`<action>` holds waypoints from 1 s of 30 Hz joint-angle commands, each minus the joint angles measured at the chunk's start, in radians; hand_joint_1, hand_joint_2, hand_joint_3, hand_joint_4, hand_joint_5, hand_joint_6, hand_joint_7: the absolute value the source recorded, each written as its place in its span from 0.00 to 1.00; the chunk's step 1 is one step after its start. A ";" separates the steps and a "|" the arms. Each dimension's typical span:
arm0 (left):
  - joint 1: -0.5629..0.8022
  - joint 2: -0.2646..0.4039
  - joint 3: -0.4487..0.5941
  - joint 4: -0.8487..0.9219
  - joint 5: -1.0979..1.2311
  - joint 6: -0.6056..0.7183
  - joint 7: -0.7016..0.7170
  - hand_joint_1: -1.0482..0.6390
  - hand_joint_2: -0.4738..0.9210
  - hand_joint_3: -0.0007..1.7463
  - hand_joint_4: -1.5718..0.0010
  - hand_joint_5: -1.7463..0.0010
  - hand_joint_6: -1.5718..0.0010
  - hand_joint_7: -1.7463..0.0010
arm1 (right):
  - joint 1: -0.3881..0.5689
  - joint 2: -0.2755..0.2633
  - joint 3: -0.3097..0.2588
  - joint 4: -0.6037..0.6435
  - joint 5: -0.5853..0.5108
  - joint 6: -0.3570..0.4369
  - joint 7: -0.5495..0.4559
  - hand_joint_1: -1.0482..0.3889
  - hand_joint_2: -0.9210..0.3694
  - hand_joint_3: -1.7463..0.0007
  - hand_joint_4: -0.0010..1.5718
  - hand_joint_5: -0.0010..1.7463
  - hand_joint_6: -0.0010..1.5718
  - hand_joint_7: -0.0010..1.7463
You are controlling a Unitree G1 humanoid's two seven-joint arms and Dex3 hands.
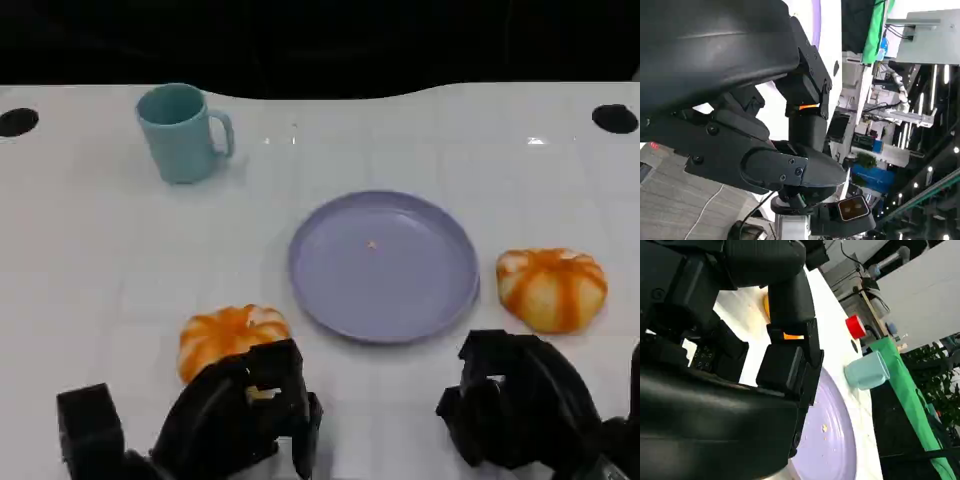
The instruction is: Grasp the bread from the table and place it into the plate.
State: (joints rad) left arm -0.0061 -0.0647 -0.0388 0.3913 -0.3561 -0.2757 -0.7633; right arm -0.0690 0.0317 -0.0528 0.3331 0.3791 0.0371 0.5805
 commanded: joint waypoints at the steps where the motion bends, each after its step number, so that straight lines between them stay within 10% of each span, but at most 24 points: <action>1: -0.001 0.014 0.006 0.002 0.004 -0.005 0.004 0.17 1.00 0.15 0.36 0.01 0.42 0.13 | -0.013 -0.018 -0.004 0.000 -0.005 -0.006 0.003 0.00 0.72 0.12 0.94 0.83 1.00 0.56; 30: 0.001 0.048 0.015 -0.074 -0.007 0.002 0.005 0.14 1.00 0.12 0.42 0.06 0.46 0.26 | -0.004 -0.014 0.005 -0.016 -0.022 -0.023 0.000 0.00 0.70 0.13 0.93 0.82 1.00 0.55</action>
State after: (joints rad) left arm -0.0072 -0.0448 -0.0334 0.3433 -0.3728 -0.2609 -0.7632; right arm -0.0745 0.0292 -0.0433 0.3314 0.3600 0.0272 0.5847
